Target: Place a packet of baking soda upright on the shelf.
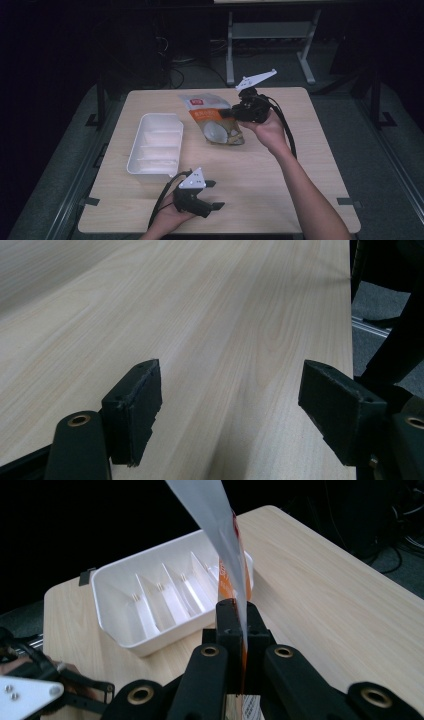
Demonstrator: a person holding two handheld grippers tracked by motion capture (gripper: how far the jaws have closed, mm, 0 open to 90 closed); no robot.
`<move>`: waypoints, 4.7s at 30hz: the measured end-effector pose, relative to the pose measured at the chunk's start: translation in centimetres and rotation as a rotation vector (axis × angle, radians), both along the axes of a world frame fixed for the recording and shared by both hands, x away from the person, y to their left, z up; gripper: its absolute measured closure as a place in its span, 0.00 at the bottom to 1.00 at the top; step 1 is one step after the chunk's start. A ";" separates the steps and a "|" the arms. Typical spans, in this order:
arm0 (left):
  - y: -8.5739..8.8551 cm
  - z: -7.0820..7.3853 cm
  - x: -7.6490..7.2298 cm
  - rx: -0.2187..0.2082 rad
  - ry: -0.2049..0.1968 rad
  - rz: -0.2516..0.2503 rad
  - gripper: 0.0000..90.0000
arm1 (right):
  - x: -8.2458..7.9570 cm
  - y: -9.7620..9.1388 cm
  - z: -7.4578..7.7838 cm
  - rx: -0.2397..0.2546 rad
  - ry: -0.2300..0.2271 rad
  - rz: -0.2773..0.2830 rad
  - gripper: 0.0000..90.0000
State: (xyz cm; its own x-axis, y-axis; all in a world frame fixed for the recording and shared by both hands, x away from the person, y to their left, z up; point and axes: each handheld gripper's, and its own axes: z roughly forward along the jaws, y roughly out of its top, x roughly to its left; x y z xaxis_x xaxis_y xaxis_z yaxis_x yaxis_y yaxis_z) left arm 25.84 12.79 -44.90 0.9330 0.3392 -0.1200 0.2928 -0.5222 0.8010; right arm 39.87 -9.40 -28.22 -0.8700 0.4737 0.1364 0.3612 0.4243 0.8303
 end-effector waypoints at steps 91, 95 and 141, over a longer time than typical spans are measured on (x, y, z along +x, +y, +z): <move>1.2 -0.4 0.7 0.055 -0.023 0.006 0.27 | 7.1 19.6 -5.4 0.077 0.056 0.190 0.99; 1.2 -0.4 0.7 0.055 -0.023 0.006 0.27 | 7.1 19.4 -6.2 0.092 0.064 0.176 0.99; 1.0 -0.5 0.7 0.063 -0.020 0.002 0.27 | 7.5 17.6 -12.1 -0.137 0.188 0.217 0.88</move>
